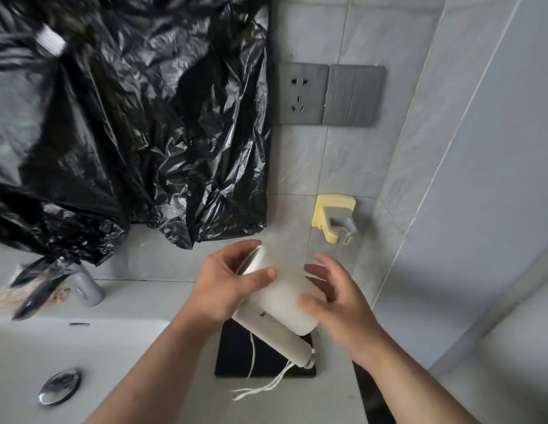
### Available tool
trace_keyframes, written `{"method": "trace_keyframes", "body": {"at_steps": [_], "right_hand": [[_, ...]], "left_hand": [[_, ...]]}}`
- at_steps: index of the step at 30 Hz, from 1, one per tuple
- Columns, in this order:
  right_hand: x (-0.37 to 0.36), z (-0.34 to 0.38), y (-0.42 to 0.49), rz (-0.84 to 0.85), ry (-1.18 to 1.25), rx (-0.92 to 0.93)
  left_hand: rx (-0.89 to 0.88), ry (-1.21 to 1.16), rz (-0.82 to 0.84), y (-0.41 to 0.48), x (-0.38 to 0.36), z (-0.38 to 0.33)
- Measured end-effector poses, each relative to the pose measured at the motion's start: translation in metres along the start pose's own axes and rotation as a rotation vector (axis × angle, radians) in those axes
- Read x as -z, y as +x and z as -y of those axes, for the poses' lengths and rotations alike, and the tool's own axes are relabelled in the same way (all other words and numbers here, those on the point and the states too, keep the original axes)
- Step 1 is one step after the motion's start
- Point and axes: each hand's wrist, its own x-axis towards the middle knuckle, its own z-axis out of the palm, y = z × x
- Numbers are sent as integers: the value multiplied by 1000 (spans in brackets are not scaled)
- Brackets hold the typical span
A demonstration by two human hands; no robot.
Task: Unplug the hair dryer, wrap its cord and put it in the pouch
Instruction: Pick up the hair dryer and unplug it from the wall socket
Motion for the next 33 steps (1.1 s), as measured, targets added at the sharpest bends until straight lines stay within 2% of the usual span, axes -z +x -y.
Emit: {"method": "trace_keyframes", "body": {"at_steps": [2,5,7,10,13,15,19,22,24,33], "right_hand": [[2,-2,-6,22,47,-40],[-1,-5,-17,232,-67,-89],[-5,-2,-21,304,-139,-88],[-7,14,-19,327,-259,-82],[-4,32,-17,308,-322,-48],[0,43,-16,312,-350,-14],[6,57,-12,328,-440,28],[7,64,-9,339,-489,66],[7,67,-8,337,-494,95],[14,77,-1,219,-433,126]], "left_hand": [[-29,-33,-57,-10,3,-10],[-11,-110,-157,-23,7,-25],[27,-190,-202,-30,9,-31],[34,-253,-213,-39,12,-44],[30,-184,-173,-46,18,-59],[25,21,-128,-48,29,-68],[-142,879,41,-52,42,-95],[-213,1376,153,-54,28,-109],[-270,1430,120,-52,24,-110],[-415,1202,-142,-54,29,-84]]}}
